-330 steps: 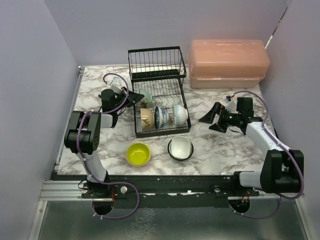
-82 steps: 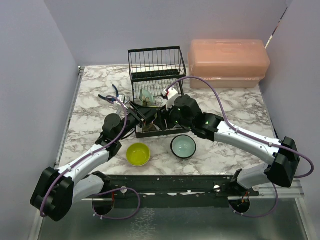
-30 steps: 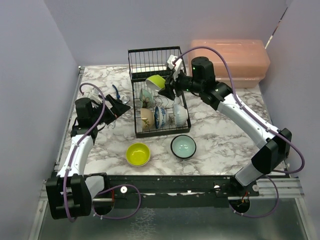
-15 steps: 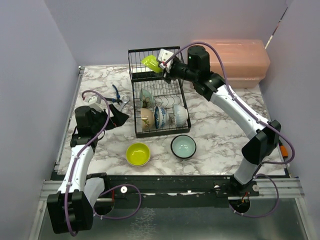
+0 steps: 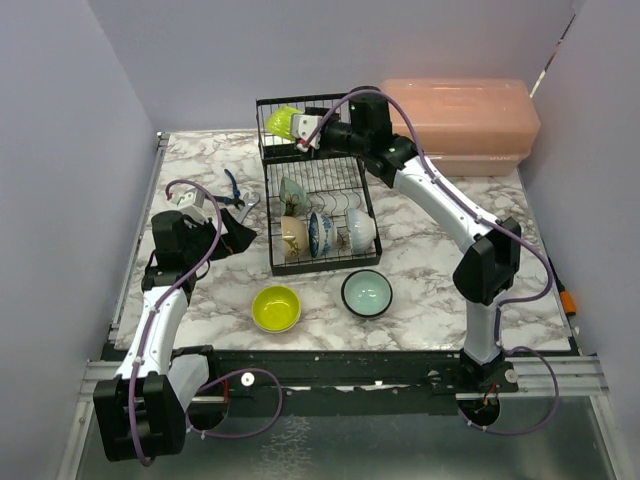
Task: Load the bowls into the dish rack
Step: Turn the bowl upside down on the dish rack.
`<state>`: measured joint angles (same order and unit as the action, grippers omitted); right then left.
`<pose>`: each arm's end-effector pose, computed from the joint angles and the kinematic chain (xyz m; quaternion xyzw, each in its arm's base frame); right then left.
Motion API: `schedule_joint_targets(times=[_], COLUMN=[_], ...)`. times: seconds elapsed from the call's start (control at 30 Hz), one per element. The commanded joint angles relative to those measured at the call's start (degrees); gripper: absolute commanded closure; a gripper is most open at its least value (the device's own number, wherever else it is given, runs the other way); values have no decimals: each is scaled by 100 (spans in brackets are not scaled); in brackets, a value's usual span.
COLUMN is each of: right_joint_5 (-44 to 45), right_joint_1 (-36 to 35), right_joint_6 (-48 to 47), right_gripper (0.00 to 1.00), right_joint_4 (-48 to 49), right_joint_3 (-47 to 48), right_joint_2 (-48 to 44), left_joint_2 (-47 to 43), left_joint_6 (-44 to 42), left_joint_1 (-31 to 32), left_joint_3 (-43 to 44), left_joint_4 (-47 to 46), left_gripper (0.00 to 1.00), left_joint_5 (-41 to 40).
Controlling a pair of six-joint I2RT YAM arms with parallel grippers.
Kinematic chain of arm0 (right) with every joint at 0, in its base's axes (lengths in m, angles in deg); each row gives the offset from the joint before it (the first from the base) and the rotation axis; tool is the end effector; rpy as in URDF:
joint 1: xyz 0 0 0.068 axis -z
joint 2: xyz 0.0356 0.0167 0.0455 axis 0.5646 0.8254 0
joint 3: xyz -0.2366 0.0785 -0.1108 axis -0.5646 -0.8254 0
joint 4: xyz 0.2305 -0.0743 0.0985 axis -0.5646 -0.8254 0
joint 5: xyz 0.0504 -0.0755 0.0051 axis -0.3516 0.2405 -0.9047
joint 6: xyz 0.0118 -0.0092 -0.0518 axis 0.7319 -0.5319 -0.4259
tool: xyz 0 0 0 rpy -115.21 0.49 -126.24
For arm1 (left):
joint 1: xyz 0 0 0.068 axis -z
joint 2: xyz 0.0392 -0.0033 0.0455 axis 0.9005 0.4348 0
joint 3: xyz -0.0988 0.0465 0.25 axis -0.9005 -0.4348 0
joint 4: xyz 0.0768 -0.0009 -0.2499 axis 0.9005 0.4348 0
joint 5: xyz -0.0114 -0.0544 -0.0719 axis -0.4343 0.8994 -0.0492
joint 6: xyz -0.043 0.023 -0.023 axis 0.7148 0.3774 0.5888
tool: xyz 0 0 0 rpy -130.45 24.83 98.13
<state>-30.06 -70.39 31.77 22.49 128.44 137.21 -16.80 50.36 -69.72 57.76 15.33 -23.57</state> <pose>0.3687 0.2891 0.3985 -0.6519 0.4032 0.0763 0.6377 0.2098 0.0021 0.2456 -0.0697 0.8351 -0.2953 0.4588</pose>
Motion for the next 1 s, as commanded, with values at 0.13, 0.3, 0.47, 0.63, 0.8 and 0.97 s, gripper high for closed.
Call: schedule_joint_targets(times=[0.13,0.3,0.47,0.63,0.8,0.97], right_joint_5=[-405,-495,-558,-390,53,384], right_joint_1=[-11,-20,-41,-94,-214,-267], right_joint_6=[-790,-1055,-1188,-1349,-1759,-1877], right_gripper=[100,100,100,99,100,100], right_joint_4=[-390,-584,-661,-681,-690,-622], right_joint_3=[413,395,321,267,82,-26], right_joint_2=[311,339,353,382,410,457], left_joint_2=[23,47,68,76,89,90], left_joint_6=[-110,-100,-93,-90,-92,-92], left_joint_1=[17,17,17,21,22,17], left_joint_3=[-30,-36,-28,-28,-27,-19], left_joint_4=[16,20,14,15,28,31], left_gripper=[1,1,1,1,1,1], left_joint_5=[-99,-69,-56,-52,-53,-52])
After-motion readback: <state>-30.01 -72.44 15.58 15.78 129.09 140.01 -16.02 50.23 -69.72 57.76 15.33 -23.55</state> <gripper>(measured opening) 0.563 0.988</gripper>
